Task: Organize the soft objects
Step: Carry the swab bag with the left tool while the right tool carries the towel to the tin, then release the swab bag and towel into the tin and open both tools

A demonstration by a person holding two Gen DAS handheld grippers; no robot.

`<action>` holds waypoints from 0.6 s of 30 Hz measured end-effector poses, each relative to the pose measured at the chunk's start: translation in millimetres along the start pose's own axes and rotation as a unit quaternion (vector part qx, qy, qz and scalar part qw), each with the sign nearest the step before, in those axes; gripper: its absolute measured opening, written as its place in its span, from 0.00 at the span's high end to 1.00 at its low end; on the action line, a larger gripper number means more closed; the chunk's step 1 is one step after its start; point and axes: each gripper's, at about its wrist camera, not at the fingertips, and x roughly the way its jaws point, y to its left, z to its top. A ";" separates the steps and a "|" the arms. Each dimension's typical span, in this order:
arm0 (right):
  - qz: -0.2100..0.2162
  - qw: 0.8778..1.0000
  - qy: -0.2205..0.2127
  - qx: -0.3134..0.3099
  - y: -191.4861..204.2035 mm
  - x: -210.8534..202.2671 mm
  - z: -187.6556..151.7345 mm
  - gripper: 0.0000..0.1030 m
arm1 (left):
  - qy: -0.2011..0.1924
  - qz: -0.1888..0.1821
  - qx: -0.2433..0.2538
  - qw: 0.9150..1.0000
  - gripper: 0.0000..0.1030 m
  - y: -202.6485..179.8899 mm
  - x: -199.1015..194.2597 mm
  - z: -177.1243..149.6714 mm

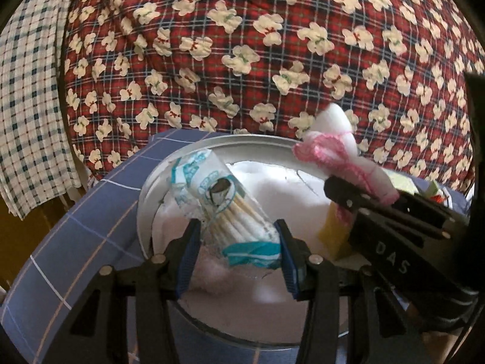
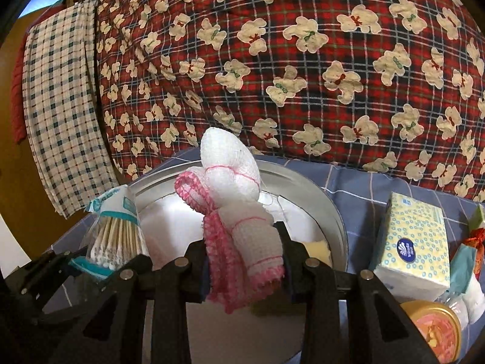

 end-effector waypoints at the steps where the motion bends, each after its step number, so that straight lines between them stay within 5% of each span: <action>1: 0.001 1.000 -0.001 -0.005 1.9 1.6 1.3 0.62 | 0.000 0.003 0.002 1.000 0.53 -0.9 0.2 0.0; 4: 0.027 1.000 0.002 -0.010 5.4 7.0 5.6 0.56 | 0.001 0.010 0.010 1.000 0.51 -1.9 1.5 0.3; 6: 0.061 0.998 0.013 -0.006 7.3 13.3 7.3 0.34 | 0.004 0.015 0.021 1.000 0.50 -4.2 2.6 0.0; 8: 0.085 0.996 0.016 0.004 6.1 14.4 6.0 0.27 | 0.006 0.013 0.027 1.000 0.43 -6.2 3.1 -0.1; 11: 0.088 0.996 -0.003 0.006 5.3 6.8 5.3 0.27 | -0.003 0.032 0.024 0.999 0.09 -6.9 0.1 -0.5; 18: 0.069 0.997 -0.025 0.030 -8.3 -6.4 3.2 0.26 | -0.016 0.046 0.012 0.999 0.01 -7.9 -1.8 0.2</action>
